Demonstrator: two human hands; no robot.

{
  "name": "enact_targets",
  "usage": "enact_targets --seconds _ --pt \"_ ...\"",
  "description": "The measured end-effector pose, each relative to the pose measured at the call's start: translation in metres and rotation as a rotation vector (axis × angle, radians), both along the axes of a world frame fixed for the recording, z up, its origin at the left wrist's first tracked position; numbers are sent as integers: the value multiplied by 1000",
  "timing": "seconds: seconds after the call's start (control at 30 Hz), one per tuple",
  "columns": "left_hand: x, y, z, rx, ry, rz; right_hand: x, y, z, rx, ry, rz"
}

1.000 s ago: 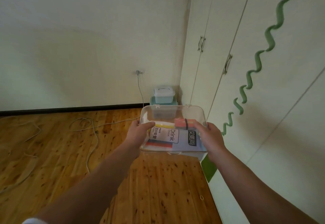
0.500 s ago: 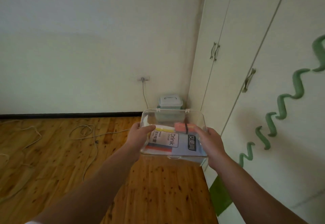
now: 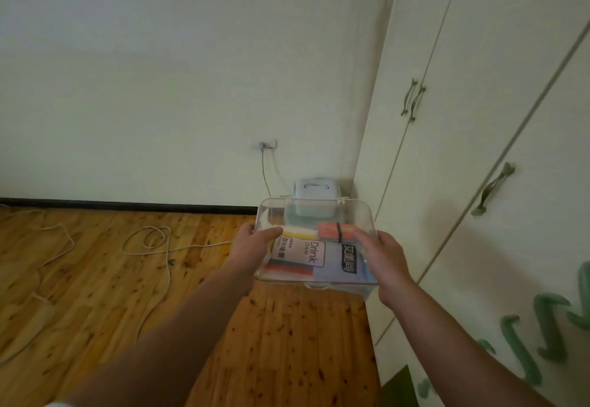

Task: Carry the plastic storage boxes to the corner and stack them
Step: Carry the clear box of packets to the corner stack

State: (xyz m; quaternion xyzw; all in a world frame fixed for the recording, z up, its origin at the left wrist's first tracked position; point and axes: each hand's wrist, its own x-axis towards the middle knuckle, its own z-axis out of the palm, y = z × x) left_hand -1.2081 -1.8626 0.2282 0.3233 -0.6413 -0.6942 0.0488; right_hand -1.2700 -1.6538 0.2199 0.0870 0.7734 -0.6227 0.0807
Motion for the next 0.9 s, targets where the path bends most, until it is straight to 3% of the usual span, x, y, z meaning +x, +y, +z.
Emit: enact_targets --seconds 0.9 --pt "-383 -125 -11 123 13 -98 -362 -119 0 9 -17 -123"
